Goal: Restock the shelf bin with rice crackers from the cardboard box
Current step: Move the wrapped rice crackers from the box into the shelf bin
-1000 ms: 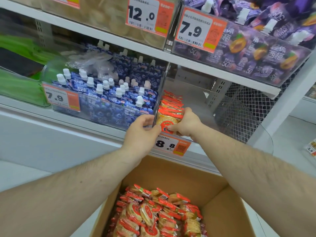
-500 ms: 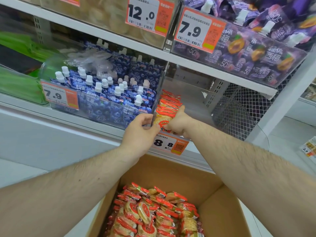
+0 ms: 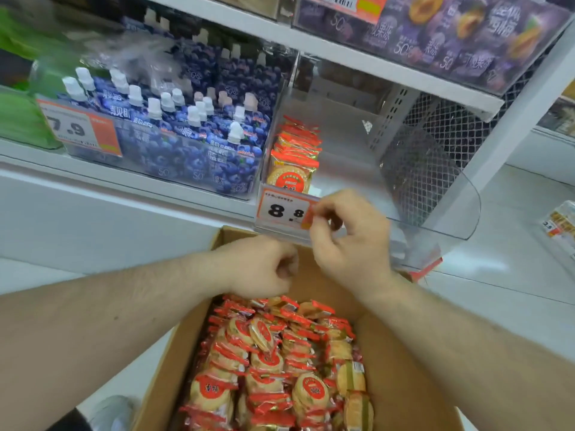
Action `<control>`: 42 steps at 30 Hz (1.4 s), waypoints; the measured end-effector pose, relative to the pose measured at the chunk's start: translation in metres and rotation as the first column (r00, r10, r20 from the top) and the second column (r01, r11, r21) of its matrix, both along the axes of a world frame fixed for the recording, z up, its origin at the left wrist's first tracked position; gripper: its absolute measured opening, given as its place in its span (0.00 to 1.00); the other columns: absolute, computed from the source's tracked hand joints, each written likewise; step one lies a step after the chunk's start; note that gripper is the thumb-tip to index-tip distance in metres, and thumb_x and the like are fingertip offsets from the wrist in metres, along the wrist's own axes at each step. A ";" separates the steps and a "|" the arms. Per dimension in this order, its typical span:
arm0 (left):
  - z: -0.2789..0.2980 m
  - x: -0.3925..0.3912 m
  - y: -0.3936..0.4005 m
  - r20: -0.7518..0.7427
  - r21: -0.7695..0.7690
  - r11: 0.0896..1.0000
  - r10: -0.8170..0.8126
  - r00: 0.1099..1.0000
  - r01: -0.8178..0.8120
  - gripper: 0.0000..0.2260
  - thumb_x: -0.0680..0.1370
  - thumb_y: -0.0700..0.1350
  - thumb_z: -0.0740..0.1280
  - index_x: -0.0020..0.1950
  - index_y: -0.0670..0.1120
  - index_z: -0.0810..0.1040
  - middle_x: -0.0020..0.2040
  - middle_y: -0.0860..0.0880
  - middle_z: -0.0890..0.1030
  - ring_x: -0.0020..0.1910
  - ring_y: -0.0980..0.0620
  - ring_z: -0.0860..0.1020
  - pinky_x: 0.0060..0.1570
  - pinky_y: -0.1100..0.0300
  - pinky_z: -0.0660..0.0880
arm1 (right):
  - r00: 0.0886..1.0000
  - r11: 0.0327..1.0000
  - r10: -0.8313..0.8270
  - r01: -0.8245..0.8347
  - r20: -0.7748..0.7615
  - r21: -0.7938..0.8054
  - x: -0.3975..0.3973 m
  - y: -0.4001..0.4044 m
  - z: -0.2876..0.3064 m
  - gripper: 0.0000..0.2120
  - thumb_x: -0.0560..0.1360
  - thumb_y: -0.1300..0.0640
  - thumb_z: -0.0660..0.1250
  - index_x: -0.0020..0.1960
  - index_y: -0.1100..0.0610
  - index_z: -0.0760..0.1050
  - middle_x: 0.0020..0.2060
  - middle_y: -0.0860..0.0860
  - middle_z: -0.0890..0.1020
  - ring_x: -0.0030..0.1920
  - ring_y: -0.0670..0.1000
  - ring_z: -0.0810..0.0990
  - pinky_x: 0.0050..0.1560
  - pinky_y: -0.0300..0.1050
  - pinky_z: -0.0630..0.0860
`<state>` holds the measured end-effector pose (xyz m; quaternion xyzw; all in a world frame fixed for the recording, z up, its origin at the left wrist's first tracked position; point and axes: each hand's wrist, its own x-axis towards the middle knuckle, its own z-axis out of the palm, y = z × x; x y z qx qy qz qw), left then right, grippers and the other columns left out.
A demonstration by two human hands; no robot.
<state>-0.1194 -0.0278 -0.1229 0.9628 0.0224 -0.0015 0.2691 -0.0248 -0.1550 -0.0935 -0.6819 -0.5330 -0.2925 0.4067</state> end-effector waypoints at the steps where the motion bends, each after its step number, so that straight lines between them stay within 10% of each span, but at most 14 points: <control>1: -0.008 0.000 0.000 -0.158 0.049 0.997 -0.048 0.986 0.057 0.05 0.73 0.46 0.66 0.43 0.55 0.73 0.35 0.60 0.73 0.39 0.56 0.73 0.39 0.66 0.69 | 0.996 0.998 -0.003 -0.002 -0.084 -0.063 -0.003 -0.008 -0.023 0.04 0.66 0.62 0.62 0.37 0.60 0.76 0.32 0.50 0.77 0.34 0.49 0.73 0.37 0.40 0.69; 3: -0.020 0.000 0.002 -0.346 0.080 0.991 -0.075 0.935 0.108 0.06 0.75 0.47 0.66 0.51 0.53 0.77 0.39 0.60 0.74 0.44 0.56 0.74 0.45 0.64 0.71 | 0.942 0.943 -0.161 0.060 -0.293 -0.327 -0.001 -0.017 -0.074 0.04 0.67 0.61 0.63 0.38 0.56 0.76 0.32 0.45 0.75 0.35 0.46 0.72 0.38 0.41 0.70; 7: -0.029 0.003 0.005 -0.425 0.037 0.998 -0.029 0.905 0.049 0.12 0.75 0.47 0.68 0.59 0.52 0.77 0.40 0.61 0.73 0.45 0.57 0.74 0.46 0.65 0.69 | 0.741 0.522 -0.528 -0.101 -0.414 -0.847 0.012 -0.016 -0.174 0.06 0.71 0.60 0.63 0.45 0.52 0.77 0.42 0.50 0.82 0.48 0.54 0.81 0.46 0.45 0.77; 12: -0.036 0.003 0.010 -0.471 0.004 1.000 -0.001 0.882 0.003 0.14 0.77 0.47 0.67 0.62 0.50 0.76 0.47 0.57 0.76 0.47 0.56 0.75 0.45 0.66 0.71 | 0.572 0.271 -0.687 -0.372 -0.449 -0.888 -0.012 -0.007 -0.251 0.38 0.69 0.45 0.68 0.73 0.56 0.58 0.58 0.55 0.79 0.58 0.58 0.78 0.55 0.48 0.76; 14: -0.038 0.000 0.010 -0.505 -0.010 1.000 0.001 0.863 -0.007 0.15 0.77 0.47 0.67 0.64 0.50 0.75 0.52 0.54 0.78 0.50 0.54 0.77 0.49 0.63 0.74 | 0.614 0.256 -0.680 -0.314 -0.401 -0.914 -0.024 -0.005 -0.263 0.32 0.70 0.41 0.67 0.68 0.56 0.64 0.56 0.53 0.80 0.57 0.56 0.79 0.58 0.50 0.75; 18: -0.039 -0.002 0.012 -0.529 -0.029 0.998 0.037 0.848 -0.062 0.19 0.76 0.48 0.67 0.67 0.50 0.72 0.57 0.52 0.79 0.51 0.53 0.77 0.47 0.61 0.74 | 0.712 0.310 -0.631 -0.132 -0.308 -0.941 -0.035 -0.007 -0.244 0.07 0.73 0.50 0.64 0.45 0.54 0.73 0.44 0.52 0.82 0.47 0.56 0.82 0.42 0.45 0.75; 23: -0.038 0.000 0.002 -0.547 -0.157 0.935 0.187 0.816 -0.319 0.29 0.79 0.57 0.62 0.76 0.55 0.55 0.44 0.50 0.79 0.40 0.51 0.77 0.41 0.56 0.76 | 0.629 0.563 -0.639 -0.008 -0.442 -0.827 -0.026 -0.015 -0.176 0.08 0.73 0.48 0.63 0.37 0.50 0.70 0.33 0.49 0.78 0.40 0.56 0.81 0.36 0.44 0.74; 27: -0.033 0.003 -0.011 -0.604 -0.403 0.751 0.210 0.769 -0.522 0.27 0.78 0.63 0.60 0.75 0.61 0.56 0.68 0.46 0.70 0.59 0.41 0.76 0.55 0.42 0.77 | 0.636 0.747 -0.460 -0.102 -0.620 -0.658 -0.032 -0.023 -0.116 0.08 0.72 0.54 0.67 0.35 0.54 0.74 0.27 0.47 0.76 0.29 0.47 0.75 0.30 0.44 0.70; 35: -0.044 0.004 -0.002 -0.455 -0.518 0.652 0.339 0.823 -0.555 0.13 0.74 0.34 0.67 0.52 0.51 0.73 0.53 0.43 0.78 0.41 0.45 0.84 0.36 0.51 0.83 | 0.582 0.883 -0.304 -0.125 -0.754 -0.453 -0.018 -0.043 -0.112 0.07 0.75 0.51 0.67 0.44 0.50 0.82 0.37 0.45 0.84 0.40 0.44 0.81 0.41 0.38 0.76; 39: -0.045 0.001 0.003 -0.448 -0.473 0.734 0.276 0.850 -0.487 0.16 0.74 0.32 0.65 0.51 0.54 0.74 0.56 0.46 0.76 0.45 0.46 0.82 0.40 0.49 0.83 | 0.472 0.410 -0.767 -0.162 -0.435 -0.898 0.015 -0.062 -0.195 0.09 0.74 0.51 0.63 0.40 0.55 0.77 0.35 0.50 0.80 0.39 0.52 0.80 0.35 0.42 0.75; 42: -0.045 0.000 0.004 -0.450 -0.446 0.766 0.256 0.856 -0.464 0.18 0.74 0.32 0.65 0.50 0.56 0.75 0.58 0.47 0.75 0.46 0.47 0.81 0.38 0.52 0.83 | 0.417 0.138 -0.858 -0.376 -0.300 -0.917 0.009 -0.081 -0.237 0.23 0.67 0.39 0.69 0.56 0.53 0.78 0.48 0.50 0.82 0.49 0.51 0.81 0.43 0.42 0.78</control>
